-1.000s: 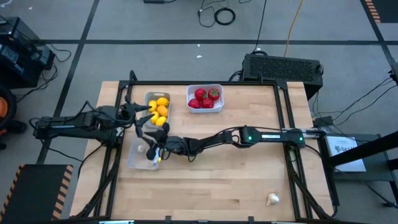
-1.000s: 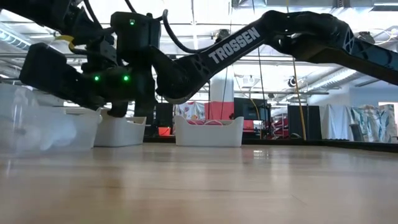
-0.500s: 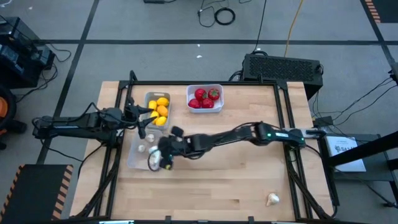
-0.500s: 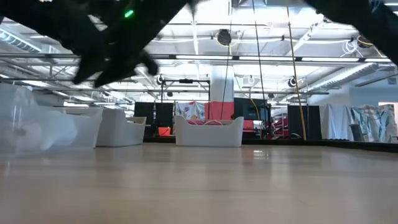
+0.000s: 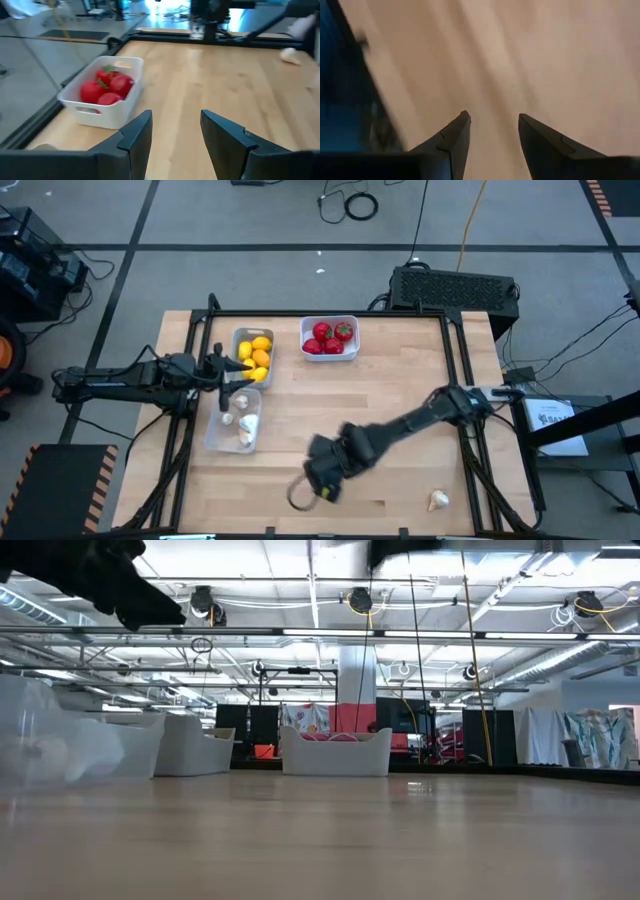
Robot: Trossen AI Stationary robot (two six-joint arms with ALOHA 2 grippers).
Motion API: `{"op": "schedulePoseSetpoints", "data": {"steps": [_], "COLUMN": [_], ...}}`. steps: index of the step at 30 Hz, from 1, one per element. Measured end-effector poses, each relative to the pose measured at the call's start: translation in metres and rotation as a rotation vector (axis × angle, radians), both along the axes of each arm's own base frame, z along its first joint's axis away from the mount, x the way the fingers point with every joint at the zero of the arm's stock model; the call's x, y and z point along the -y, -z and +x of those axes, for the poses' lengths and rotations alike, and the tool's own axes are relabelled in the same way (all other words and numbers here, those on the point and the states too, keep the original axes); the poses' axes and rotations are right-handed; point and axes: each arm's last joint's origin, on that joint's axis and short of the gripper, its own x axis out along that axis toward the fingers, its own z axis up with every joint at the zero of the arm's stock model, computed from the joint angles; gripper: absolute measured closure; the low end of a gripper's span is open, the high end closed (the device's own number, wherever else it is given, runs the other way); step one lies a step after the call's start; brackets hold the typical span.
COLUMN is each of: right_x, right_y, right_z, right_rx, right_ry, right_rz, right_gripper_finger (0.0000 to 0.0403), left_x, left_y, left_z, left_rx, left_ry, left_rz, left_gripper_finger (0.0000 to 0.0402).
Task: Sort produce into baskets
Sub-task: Put the white garlic into the transparent bin
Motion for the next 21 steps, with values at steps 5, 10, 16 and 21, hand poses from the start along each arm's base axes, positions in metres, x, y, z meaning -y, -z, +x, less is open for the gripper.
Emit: {"op": "schedulePoseSetpoints", "data": {"steps": [5, 10, 16, 21], "right_x": [-0.03, -0.056, -0.072, -0.078], "right_y": [0.003, 0.005, 0.006, 0.012], "right_z": [-0.039, -0.058, -0.085, -0.118], "right_rx": [-0.284, -0.399, -0.476, -0.526], "right_ry": [0.146, 0.195, 0.204, 0.167], "right_rz": [0.071, 0.168, 0.171, 0.101], "right_gripper_finger": [0.0245, 0.0233, 0.021, 0.0195], "left_x": [0.003, 0.003, 0.003, 0.004], "left_y": [0.001, 0.001, 0.002, -0.001], "left_z": [0.001, 0.002, 0.002, 0.005], "left_rx": [-0.006, -0.012, -0.02, 0.027], "left_ry": [0.092, 0.11, 0.11, 0.093], "left_rz": [-0.028, -0.035, -0.037, -0.106], "left_gripper_finger": [0.0226, 0.0226, 0.0226, 0.0226]}}
